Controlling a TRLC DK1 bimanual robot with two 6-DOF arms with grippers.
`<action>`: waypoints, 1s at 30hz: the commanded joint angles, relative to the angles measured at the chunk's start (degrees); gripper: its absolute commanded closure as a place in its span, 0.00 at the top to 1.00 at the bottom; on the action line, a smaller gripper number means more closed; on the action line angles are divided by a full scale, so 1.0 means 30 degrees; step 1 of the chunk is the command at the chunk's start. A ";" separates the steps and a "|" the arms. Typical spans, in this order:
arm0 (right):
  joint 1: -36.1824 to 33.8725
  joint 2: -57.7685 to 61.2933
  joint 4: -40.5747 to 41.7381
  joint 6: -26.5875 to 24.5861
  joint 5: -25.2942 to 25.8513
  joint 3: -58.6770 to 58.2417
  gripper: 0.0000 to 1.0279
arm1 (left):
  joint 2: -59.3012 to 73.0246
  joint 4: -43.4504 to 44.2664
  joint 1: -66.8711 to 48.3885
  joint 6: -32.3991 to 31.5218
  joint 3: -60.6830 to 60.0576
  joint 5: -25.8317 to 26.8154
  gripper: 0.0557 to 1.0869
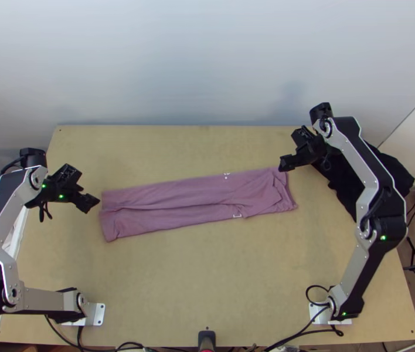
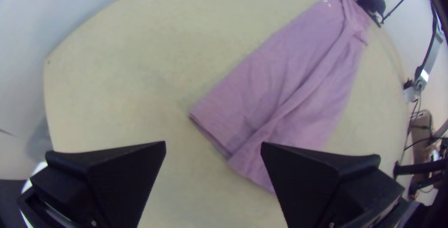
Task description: Fold the t-shirt
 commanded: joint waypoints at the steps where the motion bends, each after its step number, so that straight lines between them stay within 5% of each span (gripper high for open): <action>1: 0.0960 -0.1917 -0.0747 -0.0218 -0.1256 -0.0621 0.52 | 0.0338 -0.2833 0.0442 -0.3352 0.0307 0.2698 0.96; 5: 0.0960 -0.2122 -0.0513 -0.0218 -0.3453 -0.1177 0.03 | -0.0160 -0.2160 0.0325 -0.6194 -0.0309 0.3020 0.96; 19: 0.2689 -0.0569 0.1186 -0.0716 -0.6471 -0.2349 0.03 | 0.0924 -0.1691 0.0853 -1.0207 0.0043 0.5159 0.96; 30: 0.2571 0.0222 0.1831 -0.0716 -0.6735 -0.2203 0.03 | 0.1598 -0.0783 0.0442 -1.0705 -0.1803 0.3313 0.96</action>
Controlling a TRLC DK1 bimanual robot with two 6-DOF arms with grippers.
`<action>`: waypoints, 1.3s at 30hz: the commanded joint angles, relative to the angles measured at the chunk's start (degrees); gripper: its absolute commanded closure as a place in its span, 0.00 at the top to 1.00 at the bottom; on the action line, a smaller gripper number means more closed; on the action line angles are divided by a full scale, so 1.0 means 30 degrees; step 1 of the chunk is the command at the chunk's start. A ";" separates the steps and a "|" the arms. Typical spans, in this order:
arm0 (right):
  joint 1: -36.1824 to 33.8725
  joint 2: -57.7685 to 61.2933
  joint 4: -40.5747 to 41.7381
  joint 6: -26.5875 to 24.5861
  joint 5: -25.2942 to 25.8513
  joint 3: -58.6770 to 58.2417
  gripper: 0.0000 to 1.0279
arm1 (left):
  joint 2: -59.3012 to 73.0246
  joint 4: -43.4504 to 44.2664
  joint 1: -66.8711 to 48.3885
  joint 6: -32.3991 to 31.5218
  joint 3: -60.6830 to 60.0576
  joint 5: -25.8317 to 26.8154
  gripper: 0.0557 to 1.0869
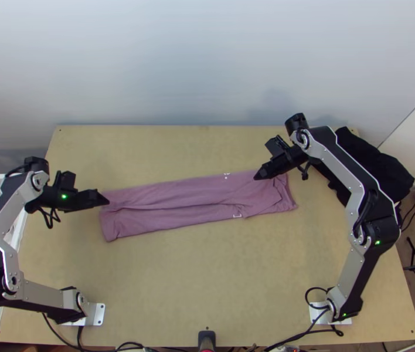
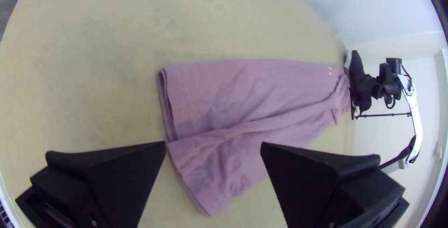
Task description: Fold the t-shirt
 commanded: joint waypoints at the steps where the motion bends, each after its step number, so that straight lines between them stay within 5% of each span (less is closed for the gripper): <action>1: 0.0036 0.0550 0.0257 0.0027 -0.0229 0.0019 0.03 | 0.0367 0.0741 -0.0359 -0.0403 -0.1148 -0.0635 0.96; 23: 0.0534 0.1077 0.0902 0.0262 -0.0229 -0.0449 0.03 | 0.1275 0.2733 -0.0799 -0.0755 -0.2700 -0.0665 0.96; 39: -0.0521 0.1722 0.2513 0.0027 0.0240 -0.2529 0.03 | 0.2007 0.2616 -0.0359 -0.0755 -0.2730 0.1767 0.95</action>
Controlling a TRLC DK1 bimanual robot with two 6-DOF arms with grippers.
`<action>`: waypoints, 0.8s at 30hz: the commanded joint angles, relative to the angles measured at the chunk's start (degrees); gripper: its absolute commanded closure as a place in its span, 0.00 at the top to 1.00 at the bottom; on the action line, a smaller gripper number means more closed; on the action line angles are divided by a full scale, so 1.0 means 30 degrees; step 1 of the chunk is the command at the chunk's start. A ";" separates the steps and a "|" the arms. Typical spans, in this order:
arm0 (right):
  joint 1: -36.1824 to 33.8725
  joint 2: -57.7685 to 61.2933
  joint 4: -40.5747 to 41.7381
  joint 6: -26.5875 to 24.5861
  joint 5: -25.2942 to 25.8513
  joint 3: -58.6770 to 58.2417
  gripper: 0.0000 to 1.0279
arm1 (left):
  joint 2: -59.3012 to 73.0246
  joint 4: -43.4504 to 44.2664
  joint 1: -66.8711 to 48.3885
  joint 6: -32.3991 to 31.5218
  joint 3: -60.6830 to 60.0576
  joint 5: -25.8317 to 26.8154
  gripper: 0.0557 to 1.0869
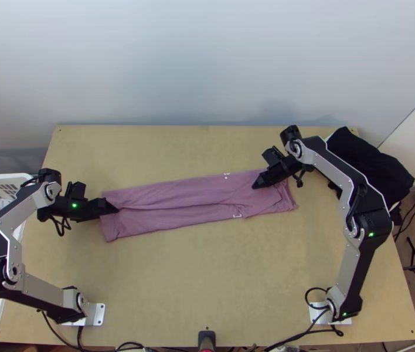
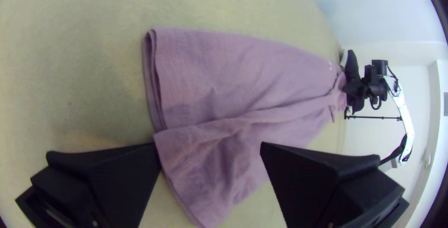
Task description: Fold the t-shirt
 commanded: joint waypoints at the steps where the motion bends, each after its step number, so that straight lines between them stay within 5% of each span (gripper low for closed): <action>1: -0.0455 0.0476 0.0765 -0.0096 0.0437 -0.0708 0.03 | 0.0420 -0.0066 0.0136 0.0061 -0.0019 0.0529 0.95; 21: -0.0514 0.1062 0.1410 -0.0096 0.0496 -0.1206 0.03 | 0.1035 -0.0095 -0.0098 0.0295 -0.0078 0.2931 0.91; 24: -0.0455 0.1033 0.1439 -0.0038 0.0496 -0.1206 0.03 | 0.1474 0.0198 -0.0127 0.0354 -0.0136 0.3048 0.83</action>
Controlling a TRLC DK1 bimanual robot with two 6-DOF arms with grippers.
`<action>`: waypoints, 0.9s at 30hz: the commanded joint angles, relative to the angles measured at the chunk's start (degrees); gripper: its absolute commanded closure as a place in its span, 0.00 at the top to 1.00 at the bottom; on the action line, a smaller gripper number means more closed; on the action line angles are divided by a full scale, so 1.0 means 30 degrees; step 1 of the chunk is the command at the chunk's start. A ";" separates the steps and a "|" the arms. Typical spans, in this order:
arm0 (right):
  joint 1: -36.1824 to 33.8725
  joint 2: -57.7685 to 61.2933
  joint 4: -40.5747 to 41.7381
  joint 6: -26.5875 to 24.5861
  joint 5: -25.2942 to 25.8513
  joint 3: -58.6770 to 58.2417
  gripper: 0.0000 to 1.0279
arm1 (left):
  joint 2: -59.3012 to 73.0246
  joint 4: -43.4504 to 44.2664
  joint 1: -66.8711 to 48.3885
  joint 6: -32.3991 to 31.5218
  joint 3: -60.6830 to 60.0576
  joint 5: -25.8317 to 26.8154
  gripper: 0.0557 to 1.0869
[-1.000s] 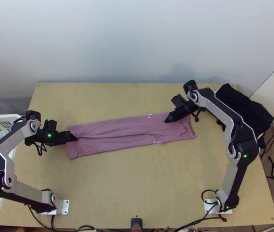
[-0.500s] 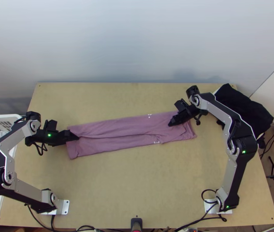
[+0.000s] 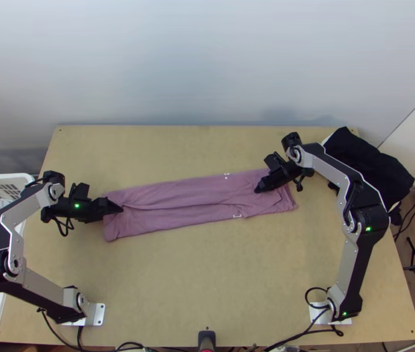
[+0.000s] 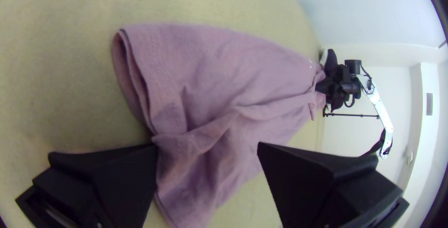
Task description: Fold the t-shirt
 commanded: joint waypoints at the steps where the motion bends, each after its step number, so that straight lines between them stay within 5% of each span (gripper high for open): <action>1: 0.0098 -0.0031 0.0142 0.0079 0.0088 -0.0186 0.03 | 0.0681 0.0622 -0.0055 0.0143 -0.0115 0.0440 0.79; 4: 0.0098 -0.0177 0.0142 0.0079 0.0088 -0.0128 0.03 | 0.0974 0.1091 -0.0084 0.0260 -0.0085 0.0410 0.67; 10: 0.0098 -0.0207 0.0142 0.0049 0.0146 -0.0040 0.03 | 0.1882 0.1765 0.0150 0.0026 0.0090 0.0410 0.26; 19: 0.0186 -0.0236 0.0142 0.0079 0.0234 -0.0274 0.03 | 0.1559 0.2087 0.0736 -0.0004 -0.0085 0.0440 0.04; 27: 0.0157 -0.0265 0.0142 0.0137 0.0205 -0.0274 0.03 | 0.0388 0.0798 0.1410 0.0465 0.0559 0.0645 0.04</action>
